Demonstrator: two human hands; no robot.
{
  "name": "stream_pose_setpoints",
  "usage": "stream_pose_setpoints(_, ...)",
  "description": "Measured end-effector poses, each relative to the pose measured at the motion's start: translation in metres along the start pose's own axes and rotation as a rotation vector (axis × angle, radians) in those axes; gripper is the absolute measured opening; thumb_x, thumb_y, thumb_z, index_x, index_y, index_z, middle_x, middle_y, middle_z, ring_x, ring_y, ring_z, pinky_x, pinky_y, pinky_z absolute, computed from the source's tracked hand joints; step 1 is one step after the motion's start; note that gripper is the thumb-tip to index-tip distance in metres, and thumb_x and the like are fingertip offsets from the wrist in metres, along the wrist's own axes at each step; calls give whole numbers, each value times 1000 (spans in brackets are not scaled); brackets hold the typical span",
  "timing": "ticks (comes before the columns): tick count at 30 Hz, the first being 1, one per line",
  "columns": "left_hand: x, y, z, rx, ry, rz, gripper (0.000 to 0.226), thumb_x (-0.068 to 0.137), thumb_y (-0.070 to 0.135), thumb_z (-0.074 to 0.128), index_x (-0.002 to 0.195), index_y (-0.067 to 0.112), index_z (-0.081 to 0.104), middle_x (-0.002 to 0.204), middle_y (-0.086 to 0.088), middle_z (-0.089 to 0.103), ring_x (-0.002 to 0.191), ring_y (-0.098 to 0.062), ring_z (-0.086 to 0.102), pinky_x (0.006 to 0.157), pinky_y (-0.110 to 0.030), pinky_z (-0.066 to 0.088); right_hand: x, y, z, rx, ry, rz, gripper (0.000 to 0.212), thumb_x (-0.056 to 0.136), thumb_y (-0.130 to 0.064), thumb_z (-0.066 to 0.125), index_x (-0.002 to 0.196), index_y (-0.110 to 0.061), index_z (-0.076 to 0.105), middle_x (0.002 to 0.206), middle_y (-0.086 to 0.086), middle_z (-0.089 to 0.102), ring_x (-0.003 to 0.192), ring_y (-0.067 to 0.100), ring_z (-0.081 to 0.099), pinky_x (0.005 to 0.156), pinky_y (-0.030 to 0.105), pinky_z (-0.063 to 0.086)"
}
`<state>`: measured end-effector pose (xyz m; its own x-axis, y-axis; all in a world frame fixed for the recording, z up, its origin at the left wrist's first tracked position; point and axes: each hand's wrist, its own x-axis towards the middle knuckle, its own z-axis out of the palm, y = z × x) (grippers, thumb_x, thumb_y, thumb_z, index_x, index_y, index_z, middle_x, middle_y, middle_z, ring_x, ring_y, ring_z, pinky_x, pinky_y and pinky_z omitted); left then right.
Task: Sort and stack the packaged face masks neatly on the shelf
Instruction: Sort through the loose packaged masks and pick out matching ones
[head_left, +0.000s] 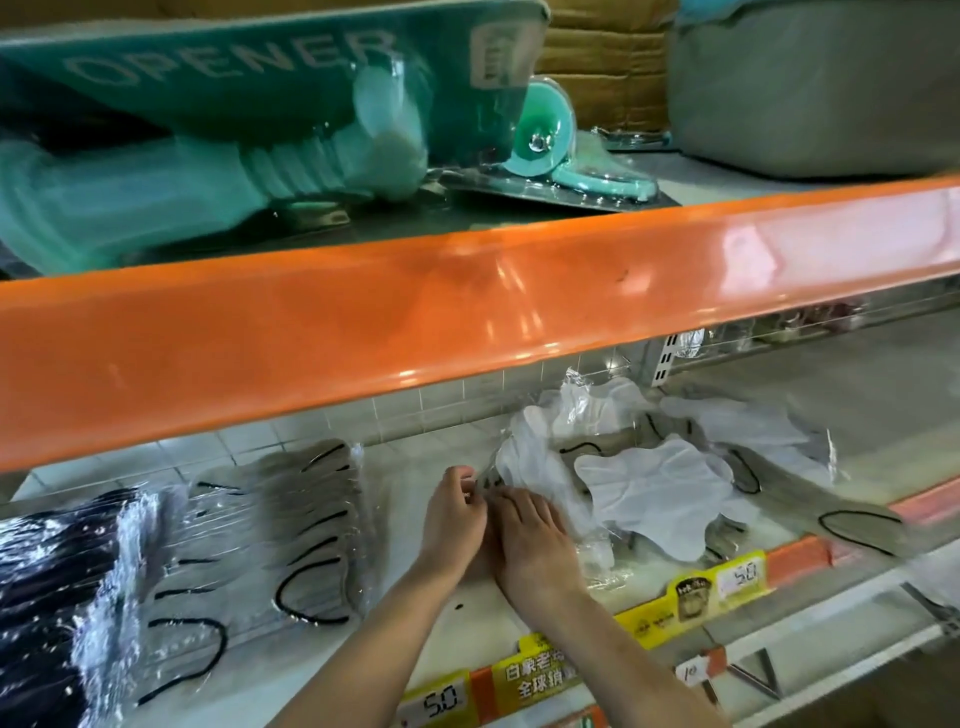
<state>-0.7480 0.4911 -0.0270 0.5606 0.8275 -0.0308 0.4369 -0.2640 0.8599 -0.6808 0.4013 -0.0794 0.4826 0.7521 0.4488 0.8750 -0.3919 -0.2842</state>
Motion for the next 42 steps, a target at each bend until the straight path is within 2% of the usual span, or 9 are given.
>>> stream_pose_setpoints(7,17,8,5,-41,-14,-161,36,92,27,59,117,1,58,114,-13,63,108,-27,59,90,-32,47,0,1,4,-16,54,0,38,70,-15,74,108,-15,67,106,-3,64,98,18,62,91,28,41)
stream_pose_setpoints(12,22,7,7,134,-23,-78,32,89,20,61,59,11,56,57,-3,55,59,-19,53,56,-29,36,0,0,2,-29,91,-30,34,71,-16,67,106,-14,67,102,-3,64,95,18,62,93,28,34)
stream_pose_setpoints(17,19,7,8,58,41,-62,11,86,13,61,81,4,67,77,-5,65,76,-21,58,62,-25,36,1,-3,-6,3,58,11,36,73,-17,65,109,-16,65,106,-3,64,101,18,61,91,32,49)
stream_pose_setpoints(21,12,7,2,-69,97,-36,16,89,14,57,73,10,55,65,1,55,66,-18,52,56,-28,39,3,-8,-17,1,64,112,37,80,-33,45,107,-17,64,107,-3,65,103,19,60,90,34,49)
stream_pose_setpoints(27,-3,13,-26,-697,101,-197,22,92,4,37,73,9,46,66,-9,53,60,-20,54,60,-35,50,2,-10,-19,-52,24,133,50,70,-44,47,109,-16,62,111,1,64,105,24,60,88,37,50)
stream_pose_setpoints(31,-18,18,-46,-895,10,-190,26,92,2,31,73,10,46,57,-3,54,56,-19,55,57,-33,52,3,-8,-18,45,59,58,33,82,-31,47,107,-17,63,109,-2,63,102,19,59,84,34,51)
stream_pose_setpoints(35,-32,15,-63,-1058,-69,-197,32,96,8,31,78,8,57,77,-12,68,62,-21,64,52,-28,54,6,-6,-23,203,133,18,25,84,-17,56,108,-21,60,112,-5,62,101,18,56,83,34,50)
stream_pose_setpoints(39,-42,15,-82,-1155,-107,-242,33,98,8,31,69,13,46,46,0,50,37,-11,46,38,-19,40,13,-10,-33,162,107,-38,47,74,-18,48,120,-22,56,121,-4,61,110,19,56,86,35,50)
stream_pose_setpoints(42,-43,8,-100,-1139,-78,-291,31,97,11,33,67,12,41,41,1,42,33,-10,43,34,-16,37,23,-14,-38,177,155,-36,37,76,-14,58,111,-25,59,115,-5,63,104,16,56,87,26,40)
